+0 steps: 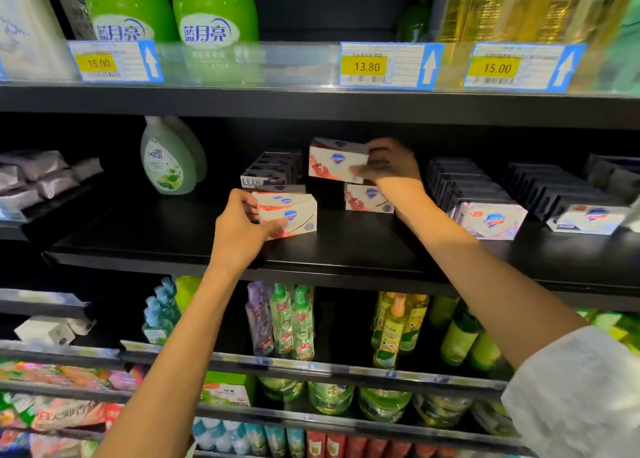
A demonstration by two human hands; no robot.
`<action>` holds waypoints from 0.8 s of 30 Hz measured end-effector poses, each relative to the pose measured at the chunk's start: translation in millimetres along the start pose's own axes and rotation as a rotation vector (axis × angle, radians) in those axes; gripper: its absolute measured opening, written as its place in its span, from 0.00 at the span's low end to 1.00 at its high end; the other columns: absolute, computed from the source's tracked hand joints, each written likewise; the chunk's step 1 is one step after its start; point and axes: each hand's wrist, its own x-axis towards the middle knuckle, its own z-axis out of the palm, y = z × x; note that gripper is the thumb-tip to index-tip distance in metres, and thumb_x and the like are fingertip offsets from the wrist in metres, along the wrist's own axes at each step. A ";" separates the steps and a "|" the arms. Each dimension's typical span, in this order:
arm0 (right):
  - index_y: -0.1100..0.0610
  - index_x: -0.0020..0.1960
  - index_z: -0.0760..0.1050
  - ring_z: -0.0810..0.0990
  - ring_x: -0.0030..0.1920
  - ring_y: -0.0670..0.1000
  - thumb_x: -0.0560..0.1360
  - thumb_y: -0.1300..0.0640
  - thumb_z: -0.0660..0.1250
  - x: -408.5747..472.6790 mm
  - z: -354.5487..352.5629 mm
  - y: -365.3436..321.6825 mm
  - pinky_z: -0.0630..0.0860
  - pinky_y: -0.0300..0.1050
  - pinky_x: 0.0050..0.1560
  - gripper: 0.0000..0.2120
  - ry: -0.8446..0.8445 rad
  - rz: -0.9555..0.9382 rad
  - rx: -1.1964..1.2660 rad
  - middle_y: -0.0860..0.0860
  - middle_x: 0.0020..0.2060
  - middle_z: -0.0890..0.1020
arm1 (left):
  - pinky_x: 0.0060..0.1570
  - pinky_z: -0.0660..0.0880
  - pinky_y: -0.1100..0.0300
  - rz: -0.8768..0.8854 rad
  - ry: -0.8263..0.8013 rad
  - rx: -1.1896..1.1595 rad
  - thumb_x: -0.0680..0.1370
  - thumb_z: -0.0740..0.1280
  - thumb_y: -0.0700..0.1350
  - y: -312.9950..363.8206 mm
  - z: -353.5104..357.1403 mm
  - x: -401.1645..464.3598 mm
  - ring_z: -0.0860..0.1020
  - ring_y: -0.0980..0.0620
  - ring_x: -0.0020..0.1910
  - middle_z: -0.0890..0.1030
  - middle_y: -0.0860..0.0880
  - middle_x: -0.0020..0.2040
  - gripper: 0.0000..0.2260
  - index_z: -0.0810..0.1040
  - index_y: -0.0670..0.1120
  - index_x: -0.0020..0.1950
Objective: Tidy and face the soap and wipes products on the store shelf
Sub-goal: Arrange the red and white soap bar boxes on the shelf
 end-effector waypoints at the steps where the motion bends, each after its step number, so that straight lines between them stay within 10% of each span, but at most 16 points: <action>1: 0.64 0.63 0.77 0.85 0.51 0.55 0.68 0.66 0.82 5.2 -9.3 5.1 0.83 0.46 0.47 0.26 0.013 0.006 -0.011 0.57 0.51 0.84 | 0.43 0.77 0.65 0.005 -0.004 -0.004 0.70 0.83 0.42 -0.1 0.9 -1.7 0.83 0.53 0.51 0.83 0.48 0.53 0.24 0.71 0.45 0.57; 8: 0.66 0.56 0.80 0.82 0.38 0.41 0.66 0.67 0.83 43.5 -46.6 45.2 0.78 0.36 0.39 0.22 0.079 0.069 -0.020 0.49 0.40 0.83 | 0.47 0.81 0.59 0.002 -0.075 -0.097 0.70 0.83 0.44 18.9 19.8 -8.5 0.82 0.51 0.50 0.82 0.49 0.53 0.24 0.75 0.48 0.59; 17: 0.60 0.62 0.78 0.85 0.56 0.57 0.66 0.63 0.84 97.5 -37.6 65.7 0.82 0.57 0.60 0.28 0.052 0.168 -0.041 0.58 0.56 0.86 | 0.53 0.83 0.59 0.044 -0.160 -0.238 0.72 0.81 0.40 45.5 61.0 2.1 0.85 0.53 0.53 0.86 0.50 0.54 0.20 0.78 0.49 0.59; 24: 0.62 0.64 0.80 0.84 0.61 0.59 0.70 0.65 0.81 130.2 -21.3 75.2 0.80 0.56 0.65 0.24 0.055 0.174 -0.055 0.60 0.60 0.85 | 0.52 0.82 0.62 0.029 -0.192 -0.286 0.73 0.80 0.40 40.6 72.5 2.4 0.85 0.55 0.53 0.86 0.50 0.54 0.21 0.79 0.45 0.64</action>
